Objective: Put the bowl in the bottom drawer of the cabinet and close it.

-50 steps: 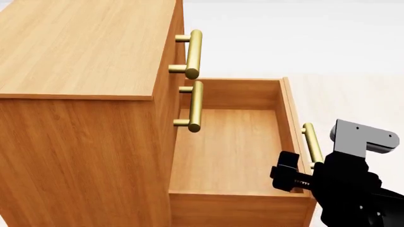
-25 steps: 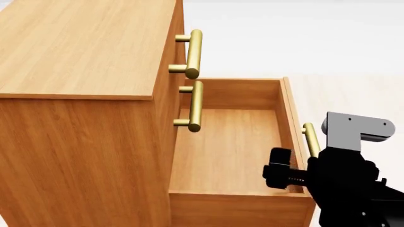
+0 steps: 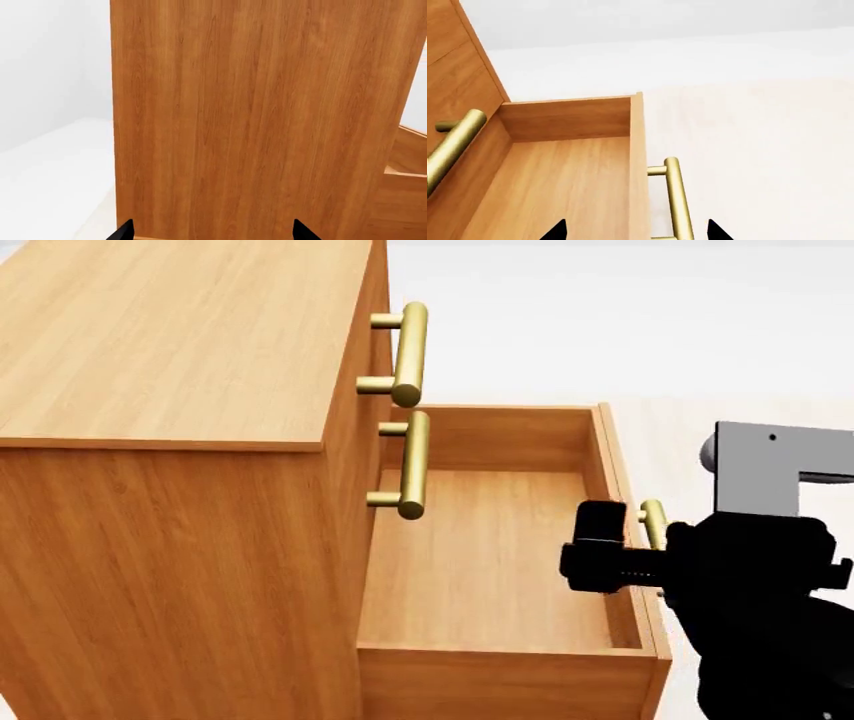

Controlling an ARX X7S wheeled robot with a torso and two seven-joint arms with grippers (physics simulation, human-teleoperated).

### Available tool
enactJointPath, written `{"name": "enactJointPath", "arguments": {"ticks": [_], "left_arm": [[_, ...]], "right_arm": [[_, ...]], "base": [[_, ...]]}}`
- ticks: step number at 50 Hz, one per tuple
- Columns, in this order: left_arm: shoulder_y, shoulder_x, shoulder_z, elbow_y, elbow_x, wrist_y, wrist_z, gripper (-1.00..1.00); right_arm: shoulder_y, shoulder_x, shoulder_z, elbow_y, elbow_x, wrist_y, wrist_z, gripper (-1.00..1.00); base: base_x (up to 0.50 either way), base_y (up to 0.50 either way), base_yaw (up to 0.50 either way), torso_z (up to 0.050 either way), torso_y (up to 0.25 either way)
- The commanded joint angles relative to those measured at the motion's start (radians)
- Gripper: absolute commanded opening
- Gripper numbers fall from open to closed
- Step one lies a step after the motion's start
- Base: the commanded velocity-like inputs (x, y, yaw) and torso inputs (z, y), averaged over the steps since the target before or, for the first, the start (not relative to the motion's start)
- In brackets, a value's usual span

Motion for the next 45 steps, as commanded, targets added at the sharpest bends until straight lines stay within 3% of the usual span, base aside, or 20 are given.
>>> {"name": "enactJointPath", "arguments": {"ticks": [1, 19, 45], "left_arm": [[0.005, -0.009, 0.006, 0.008, 0.0, 0.005, 0.002, 1.0], [-0.001, -0.015, 0.015, 0.006, 0.002, 0.0, -0.001, 1.0], [-0.004, -0.02, 0.022, -0.011, -0.014, 0.019, 0.004, 1.0]], "right_arm": [[-0.022, 0.043, 0.028, -0.139, -0.041, -0.033, 0.084, 1.0], [-0.085, 0.109, 0.168, -0.273, -0.036, -0.042, 0.208, 1.0], [-0.177, 0.118, 0.353, -0.25, -0.063, -0.094, 0.339, 1.0]], "base": [[0.0, 0.0, 0.0, 0.0, 0.0], [0.0, 0.0, 0.0, 0.0, 0.0], [0.0, 0.0, 0.0, 0.0, 0.0]]}}
